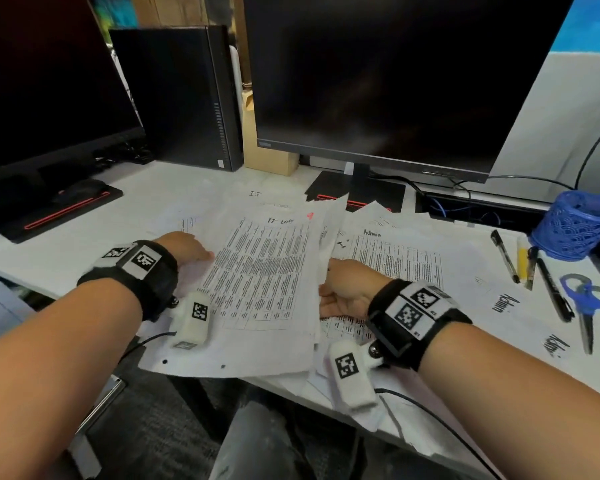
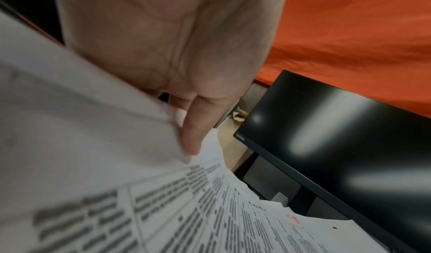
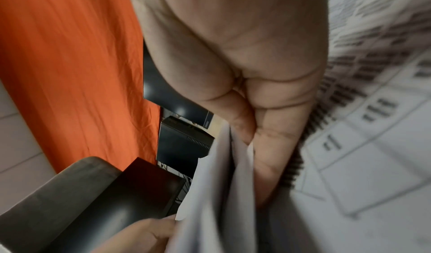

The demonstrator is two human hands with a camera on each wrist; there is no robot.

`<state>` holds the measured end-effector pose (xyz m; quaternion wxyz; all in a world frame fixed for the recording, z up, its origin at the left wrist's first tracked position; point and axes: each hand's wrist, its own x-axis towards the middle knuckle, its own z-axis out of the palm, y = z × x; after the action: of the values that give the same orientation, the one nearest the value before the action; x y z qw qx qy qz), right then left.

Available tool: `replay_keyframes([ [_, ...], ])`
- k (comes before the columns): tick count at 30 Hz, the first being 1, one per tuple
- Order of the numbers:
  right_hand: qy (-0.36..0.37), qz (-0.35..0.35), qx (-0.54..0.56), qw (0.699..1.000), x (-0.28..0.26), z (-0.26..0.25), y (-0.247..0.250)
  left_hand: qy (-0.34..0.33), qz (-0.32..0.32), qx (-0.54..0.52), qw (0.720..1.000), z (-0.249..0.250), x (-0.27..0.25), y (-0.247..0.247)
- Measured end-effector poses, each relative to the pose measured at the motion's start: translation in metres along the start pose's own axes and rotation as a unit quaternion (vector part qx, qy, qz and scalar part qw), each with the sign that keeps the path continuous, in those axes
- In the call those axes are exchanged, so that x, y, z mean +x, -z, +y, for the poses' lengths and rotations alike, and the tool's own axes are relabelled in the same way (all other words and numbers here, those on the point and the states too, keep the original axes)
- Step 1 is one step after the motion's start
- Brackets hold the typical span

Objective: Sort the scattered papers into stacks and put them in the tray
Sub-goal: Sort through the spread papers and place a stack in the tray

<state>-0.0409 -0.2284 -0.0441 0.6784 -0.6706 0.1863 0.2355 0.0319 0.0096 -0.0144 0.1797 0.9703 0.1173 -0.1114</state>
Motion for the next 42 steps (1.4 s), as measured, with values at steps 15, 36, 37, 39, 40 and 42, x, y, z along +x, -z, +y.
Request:
replay_keyframes([
  [15, -0.028, 0.082, -0.132, 0.987, 0.031, -0.042, 0.018, 0.044, -0.024, 0.049, 0.998, -0.009, 0.038, 0.000],
  [36, 0.160, -0.068, 0.172, 0.970, 0.024, -0.034, 0.010, -0.135, -0.184, -0.508, 0.830, -0.035, -0.004, 0.027],
  [37, 0.169, -0.088, 0.170, 0.967, 0.018, -0.036, 0.012, -0.146, -0.191, -0.511, 0.825, -0.035, -0.007, 0.029],
  [39, 0.180, -0.122, 0.158, 0.963, 0.008, -0.039, 0.014, -0.152, -0.197, -0.504, 0.827, -0.031, -0.013, 0.030],
  [40, 0.183, -0.128, 0.151, 0.963, 0.004, -0.040, 0.014, -0.149, -0.200, -0.498, 0.830, -0.027, -0.016, 0.031],
  [42, 0.194, -0.112, 0.143, 0.964, -0.002, -0.041, 0.012, -0.154, -0.209, -0.471, 0.843, -0.018, -0.022, 0.031],
])
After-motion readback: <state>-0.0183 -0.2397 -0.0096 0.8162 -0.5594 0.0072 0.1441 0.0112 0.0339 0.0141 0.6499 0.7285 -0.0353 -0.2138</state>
